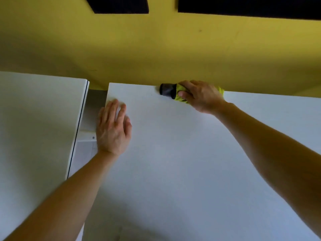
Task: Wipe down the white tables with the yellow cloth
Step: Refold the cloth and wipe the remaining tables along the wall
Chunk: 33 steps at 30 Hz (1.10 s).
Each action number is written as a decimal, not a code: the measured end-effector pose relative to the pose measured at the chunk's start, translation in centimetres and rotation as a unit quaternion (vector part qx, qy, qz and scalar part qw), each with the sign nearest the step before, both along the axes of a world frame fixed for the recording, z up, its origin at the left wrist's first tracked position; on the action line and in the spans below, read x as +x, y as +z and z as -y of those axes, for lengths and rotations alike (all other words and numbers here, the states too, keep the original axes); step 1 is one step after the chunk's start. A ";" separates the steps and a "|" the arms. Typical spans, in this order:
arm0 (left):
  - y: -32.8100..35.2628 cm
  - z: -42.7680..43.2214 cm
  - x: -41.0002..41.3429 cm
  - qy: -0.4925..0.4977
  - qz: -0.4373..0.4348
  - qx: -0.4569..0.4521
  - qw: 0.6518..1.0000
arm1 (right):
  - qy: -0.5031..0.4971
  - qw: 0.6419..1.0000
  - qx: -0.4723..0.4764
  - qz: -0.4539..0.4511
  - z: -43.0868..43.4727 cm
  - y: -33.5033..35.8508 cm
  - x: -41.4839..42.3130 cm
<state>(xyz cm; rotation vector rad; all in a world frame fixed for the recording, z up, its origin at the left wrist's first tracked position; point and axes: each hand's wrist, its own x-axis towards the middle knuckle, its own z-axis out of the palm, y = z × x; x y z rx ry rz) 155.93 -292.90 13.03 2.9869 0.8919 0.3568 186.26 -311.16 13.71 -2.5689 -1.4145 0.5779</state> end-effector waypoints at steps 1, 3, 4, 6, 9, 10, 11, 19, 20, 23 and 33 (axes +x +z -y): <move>0.2 0.4 0.1 0.014 -0.013 0.005 1.000 | -0.021 1.000 -0.004 0.017 3.4 0.4 1.4; 0.7 1.6 0.5 0.029 -0.028 0.003 0.999 | -0.051 0.997 -0.014 0.054 7.4 0.6 2.6; 1.1 2.5 0.6 0.028 -0.032 0.002 0.999 | -0.062 0.996 -0.025 0.061 7.3 0.6 2.3; 1.8 5.1 1.1 -0.001 -0.040 0.001 0.999 | -0.054 0.997 -0.037 0.047 3.6 0.7 0.5; 3.1 9.7 1.7 -0.033 -0.052 -0.013 0.998 | 0.061 0.998 -0.025 -0.010 -5.0 0.5 -2.6; 3.3 10.8 2.0 -0.026 -0.053 -0.017 0.998 | 0.082 0.996 -0.019 -0.022 -7.3 0.7 -3.6; 3.2 12.0 2.7 -0.014 -0.057 -0.021 0.998 | 0.088 0.996 -0.006 -0.028 -8.3 0.9 -3.9; 1.2 18.8 10.4 -0.032 -0.043 -0.056 0.997 | -0.018 0.999 0.033 0.011 14.2 -0.6 7.1; 0.7 19.5 11.4 -0.039 -0.044 -0.064 0.996 | -0.048 0.998 0.037 0.027 17.9 -0.7 8.9; -1.0 20.9 12.4 -0.030 -0.034 -0.062 0.997 | -0.120 0.990 0.031 0.065 24.2 -0.8 11.5; -1.7 20.8 11.7 -0.020 -0.007 -0.050 0.999 | 0.052 0.998 -0.007 -0.041 2.0 0.8 2.3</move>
